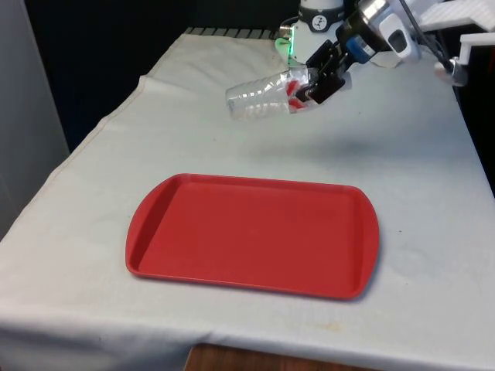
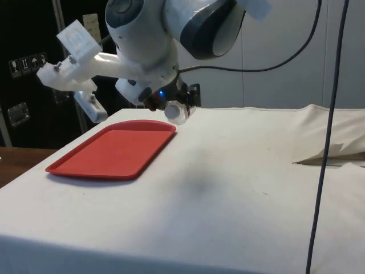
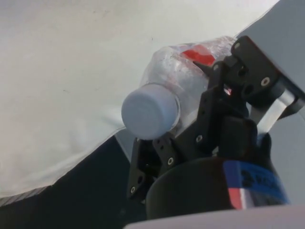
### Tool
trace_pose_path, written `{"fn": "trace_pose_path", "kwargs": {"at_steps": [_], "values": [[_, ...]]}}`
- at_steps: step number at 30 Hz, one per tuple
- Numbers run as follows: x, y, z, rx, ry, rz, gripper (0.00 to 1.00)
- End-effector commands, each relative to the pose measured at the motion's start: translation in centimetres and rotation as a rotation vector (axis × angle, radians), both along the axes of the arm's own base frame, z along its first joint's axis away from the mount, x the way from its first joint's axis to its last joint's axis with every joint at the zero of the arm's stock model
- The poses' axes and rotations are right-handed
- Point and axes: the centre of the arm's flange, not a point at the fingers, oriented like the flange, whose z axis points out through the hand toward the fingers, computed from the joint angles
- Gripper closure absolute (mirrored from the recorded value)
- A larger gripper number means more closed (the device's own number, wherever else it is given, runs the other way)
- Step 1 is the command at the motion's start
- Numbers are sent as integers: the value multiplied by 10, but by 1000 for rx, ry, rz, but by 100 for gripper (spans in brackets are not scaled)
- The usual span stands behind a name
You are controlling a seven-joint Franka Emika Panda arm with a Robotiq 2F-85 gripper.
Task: Place the bottle upright on the tray.
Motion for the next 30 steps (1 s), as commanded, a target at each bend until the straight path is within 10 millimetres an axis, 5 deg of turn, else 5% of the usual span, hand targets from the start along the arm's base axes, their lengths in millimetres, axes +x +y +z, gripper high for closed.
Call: {"fn": "trace_pose_path", "kwargs": {"at_steps": [1, 30], "values": [[0, -1, 3, 18, -1, 2, 67], [5, -4, 29, 149, 1, -53, 67]]}}
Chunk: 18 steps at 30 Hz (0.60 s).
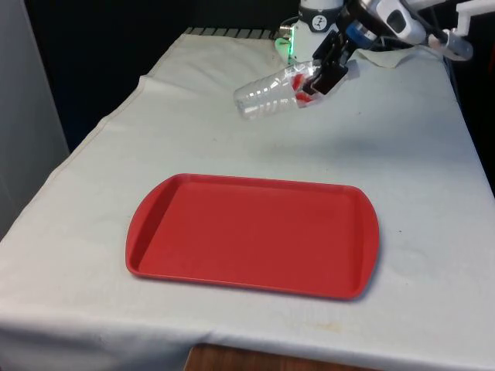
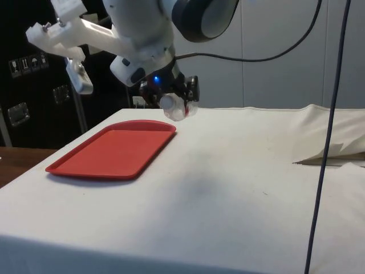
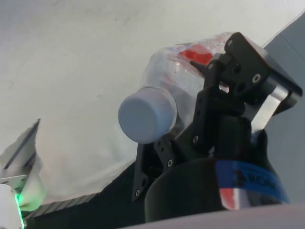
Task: Place the bottle upright on the tray.
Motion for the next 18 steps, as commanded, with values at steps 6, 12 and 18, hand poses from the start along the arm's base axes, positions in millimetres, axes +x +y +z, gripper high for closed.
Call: {"fn": "trace_pose_path", "kwargs": {"at_steps": [6, 12, 18], "values": [[2, -1, 7, 51, -1, -13, 67], [4, -2, 11, 77, 0, -24, 67], [5, -2, 15, 110, 4, -37, 67]]}}
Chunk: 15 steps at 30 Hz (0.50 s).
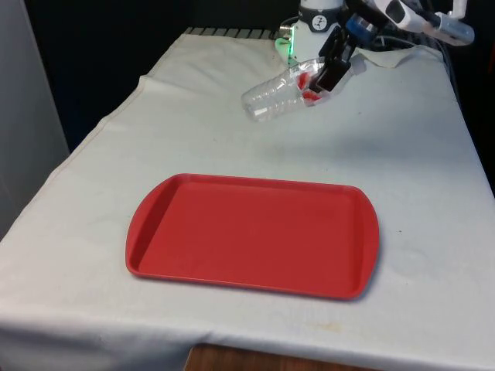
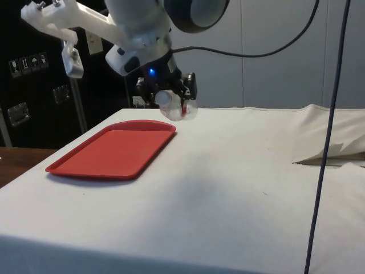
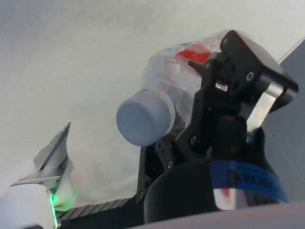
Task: Place the bottle upright on the tray.
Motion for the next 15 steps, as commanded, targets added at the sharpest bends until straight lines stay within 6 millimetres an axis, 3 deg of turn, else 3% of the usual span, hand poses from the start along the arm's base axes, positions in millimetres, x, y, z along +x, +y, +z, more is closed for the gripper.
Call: {"fn": "trace_pose_path", "kwargs": {"at_steps": [1, 15], "values": [[1, -1, 3, 21, -2, -2, 67], [5, -6, 14, 102, 8, -36, 67]]}}
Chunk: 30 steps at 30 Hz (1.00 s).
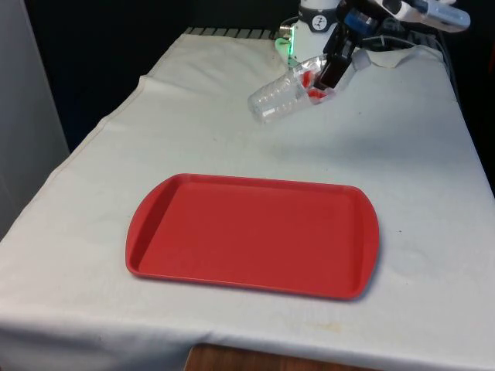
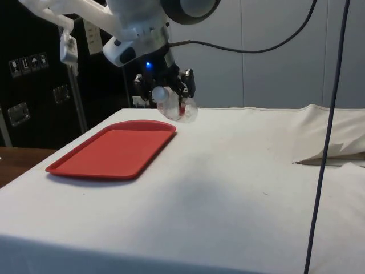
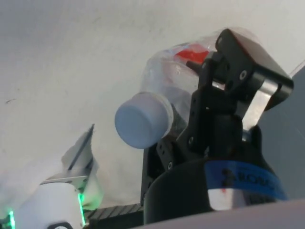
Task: Place the bottle upright on the tray.
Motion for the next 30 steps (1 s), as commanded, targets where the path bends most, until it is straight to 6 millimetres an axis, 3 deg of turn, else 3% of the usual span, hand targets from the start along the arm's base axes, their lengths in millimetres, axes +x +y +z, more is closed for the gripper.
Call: {"fn": "trace_pose_path", "kwargs": {"at_steps": [1, 30], "values": [[0, -1, 2, 19, -3, 1, 67], [3, -13, 22, 200, 19, -59, 67]]}}
